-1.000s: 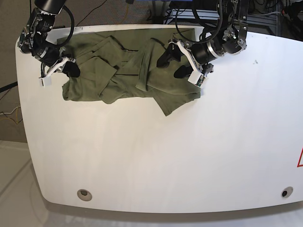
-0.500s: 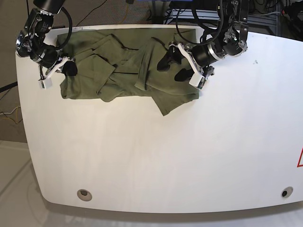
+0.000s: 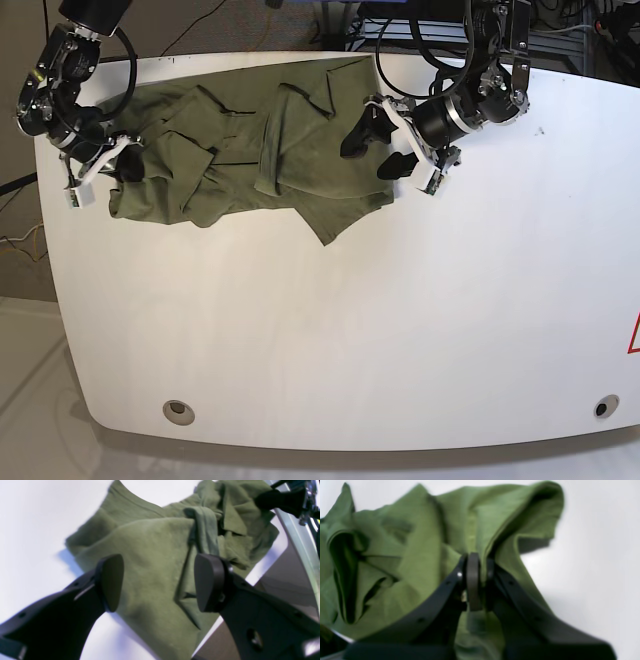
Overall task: Fold the T-shirt properly
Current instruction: 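Lift the strip end with the right gripper and fold it toward the left gripper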
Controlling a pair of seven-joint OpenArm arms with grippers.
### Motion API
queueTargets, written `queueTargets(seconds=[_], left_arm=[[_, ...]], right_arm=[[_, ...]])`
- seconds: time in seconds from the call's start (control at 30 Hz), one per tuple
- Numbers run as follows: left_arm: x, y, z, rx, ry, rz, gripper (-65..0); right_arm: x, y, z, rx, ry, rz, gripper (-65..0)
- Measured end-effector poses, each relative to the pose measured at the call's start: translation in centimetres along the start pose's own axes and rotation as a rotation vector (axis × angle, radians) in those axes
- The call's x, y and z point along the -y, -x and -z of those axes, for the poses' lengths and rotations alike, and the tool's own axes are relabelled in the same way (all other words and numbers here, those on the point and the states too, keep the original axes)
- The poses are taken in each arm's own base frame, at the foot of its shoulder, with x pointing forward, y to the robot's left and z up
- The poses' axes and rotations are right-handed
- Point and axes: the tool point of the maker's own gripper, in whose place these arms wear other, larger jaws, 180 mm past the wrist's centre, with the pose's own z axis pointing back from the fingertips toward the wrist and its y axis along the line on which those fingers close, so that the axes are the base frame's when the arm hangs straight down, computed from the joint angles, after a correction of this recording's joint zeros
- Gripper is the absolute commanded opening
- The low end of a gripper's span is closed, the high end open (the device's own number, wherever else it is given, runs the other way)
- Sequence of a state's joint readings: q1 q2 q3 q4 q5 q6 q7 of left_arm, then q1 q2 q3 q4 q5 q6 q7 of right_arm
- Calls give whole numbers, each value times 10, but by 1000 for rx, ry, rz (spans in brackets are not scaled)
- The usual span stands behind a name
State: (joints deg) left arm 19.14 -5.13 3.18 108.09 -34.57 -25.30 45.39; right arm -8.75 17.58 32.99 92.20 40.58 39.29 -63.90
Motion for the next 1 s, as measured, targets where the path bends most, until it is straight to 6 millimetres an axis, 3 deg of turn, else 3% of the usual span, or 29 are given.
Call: queueTargets(seconds=[0.13,0.2,0.27,0.4,0.53,0.6,0.67,0.83,1.0], left_arm=[[0,3,-2,-7,1,-2,-239],[-2,3,-3,-8,-5,1,-243],[-7,1,-8,-5,-21,11,-346],[-23,3,-20,-15,-67,20,-469],[-27,13,-21,-65,-75,18,-494],[-25,18,-20,-82,-68,17,-448],[-25,20,-21,-86,-67,14,-278],[-16,18,-15,-72,-42,5,-250],[-16,19,-15,-73,-39,6,-250]], right_arm=[[-49,2,15,-17,-113,-66,-650],[-60,0,17,-7,-135,-70,-650],[-62,-1,16,-7,-140,-76,-650],[-74,-9,4,25,-168,-51,-650],[-93,-14,2,57,-208,-59,-650],[-106,-17,3,78,-234,-52,-650],[-119,-20,1,98,-267,-49,-650],[-127,-20,-8,92,-251,-77,-650],[-138,-13,-4,68,-276,-83,-650]])
